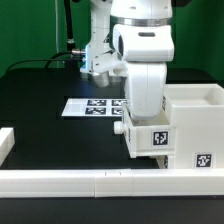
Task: Assemble drawer
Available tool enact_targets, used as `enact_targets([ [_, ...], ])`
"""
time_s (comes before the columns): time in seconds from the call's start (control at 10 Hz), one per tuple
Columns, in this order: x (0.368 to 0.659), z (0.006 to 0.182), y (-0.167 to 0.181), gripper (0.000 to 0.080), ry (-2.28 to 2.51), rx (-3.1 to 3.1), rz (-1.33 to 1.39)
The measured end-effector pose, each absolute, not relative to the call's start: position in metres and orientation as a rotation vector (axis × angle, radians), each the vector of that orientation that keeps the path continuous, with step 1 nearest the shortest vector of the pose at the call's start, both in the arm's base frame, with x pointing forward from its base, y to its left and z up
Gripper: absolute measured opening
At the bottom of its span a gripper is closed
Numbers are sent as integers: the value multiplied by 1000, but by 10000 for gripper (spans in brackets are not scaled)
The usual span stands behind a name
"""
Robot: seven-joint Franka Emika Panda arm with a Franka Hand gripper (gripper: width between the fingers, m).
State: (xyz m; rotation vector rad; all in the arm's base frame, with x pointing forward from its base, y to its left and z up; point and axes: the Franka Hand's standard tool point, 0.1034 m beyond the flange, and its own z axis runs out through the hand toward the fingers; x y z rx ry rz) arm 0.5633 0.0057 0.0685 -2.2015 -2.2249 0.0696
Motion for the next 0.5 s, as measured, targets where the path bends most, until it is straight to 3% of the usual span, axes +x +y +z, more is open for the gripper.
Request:
enact_targets([
  [0.1, 565, 78, 6, 348, -2224, -2198, 89],
  [0.2, 568, 91, 6, 348, -2223, -2196, 112],
  [0.3, 571, 103, 3, 536, -2221, -2198, 132],
  [0.4, 574, 114, -2, 613, -2221, -2205, 143],
  [0.5, 576, 120, -12, 613, -2241, -2181, 156],
])
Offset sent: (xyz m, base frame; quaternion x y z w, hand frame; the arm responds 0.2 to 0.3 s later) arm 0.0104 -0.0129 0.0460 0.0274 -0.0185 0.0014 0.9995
